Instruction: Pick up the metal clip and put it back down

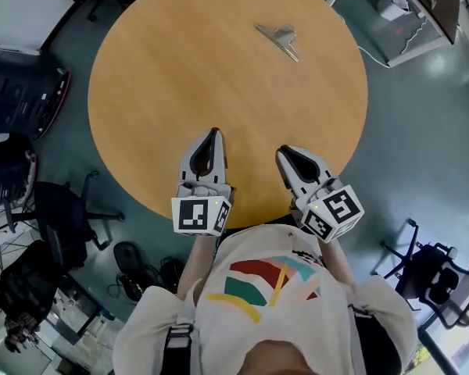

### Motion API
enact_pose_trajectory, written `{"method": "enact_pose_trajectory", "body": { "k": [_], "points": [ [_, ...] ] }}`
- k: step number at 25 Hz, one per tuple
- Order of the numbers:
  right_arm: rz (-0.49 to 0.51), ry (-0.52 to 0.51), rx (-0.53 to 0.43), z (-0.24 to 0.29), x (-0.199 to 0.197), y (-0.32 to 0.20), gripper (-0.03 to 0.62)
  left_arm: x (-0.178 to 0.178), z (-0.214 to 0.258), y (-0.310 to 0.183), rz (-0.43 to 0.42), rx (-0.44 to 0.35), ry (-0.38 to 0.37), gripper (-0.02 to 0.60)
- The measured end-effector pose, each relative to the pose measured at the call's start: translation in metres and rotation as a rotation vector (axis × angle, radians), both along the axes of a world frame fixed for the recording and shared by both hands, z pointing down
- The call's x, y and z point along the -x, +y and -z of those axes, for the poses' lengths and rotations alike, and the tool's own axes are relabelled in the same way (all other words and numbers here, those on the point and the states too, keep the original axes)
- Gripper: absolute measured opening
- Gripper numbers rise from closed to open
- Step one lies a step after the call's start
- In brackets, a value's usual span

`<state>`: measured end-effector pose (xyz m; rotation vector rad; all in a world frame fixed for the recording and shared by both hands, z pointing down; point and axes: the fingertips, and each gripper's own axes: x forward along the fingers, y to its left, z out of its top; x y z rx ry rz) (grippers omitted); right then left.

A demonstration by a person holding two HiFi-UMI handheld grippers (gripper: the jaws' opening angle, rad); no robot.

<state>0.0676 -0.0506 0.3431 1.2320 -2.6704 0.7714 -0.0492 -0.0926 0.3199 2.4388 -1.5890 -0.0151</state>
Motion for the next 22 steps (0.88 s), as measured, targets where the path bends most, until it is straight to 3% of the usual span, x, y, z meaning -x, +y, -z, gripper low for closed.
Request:
{"method": "enact_pose_trajectory", "body": {
  "k": [4, 8, 12, 14, 16, 19, 22],
  "points": [
    [-0.004, -0.128, 0.032, -0.010, 0.009, -0.029, 0.017, -0.006, 0.006, -0.027, -0.020, -0.016, -0.017, 0.043],
    [0.022, -0.059, -0.020, -0.022, 0.012, -0.064, 0.017, -0.009, -0.009, -0.047, -0.018, 0.021, -0.013, 0.043],
    [0.149, -0.033, -0.054, -0.033, 0.015, -0.107, 0.017, -0.023, -0.026, -0.079, -0.032, 0.042, -0.004, 0.043],
    [0.129, -0.026, -0.093, -0.036, 0.008, -0.134, 0.022, -0.031, -0.029, -0.092, -0.044, 0.040, -0.010, 0.043],
    [0.068, 0.001, -0.195, -0.035, -0.006, -0.173, 0.260, -0.039, -0.033, -0.108, -0.054, 0.025, -0.021, 0.043],
    [0.005, 0.064, -0.283, -0.047, -0.038, -0.240, 0.293, -0.053, -0.052, -0.132, -0.061, 0.027, -0.034, 0.043],
    [-0.052, 0.123, -0.207, -0.087, -0.069, -0.308, 0.293, -0.062, -0.086, -0.157, -0.062, 0.066, -0.030, 0.043]
  ]
}}
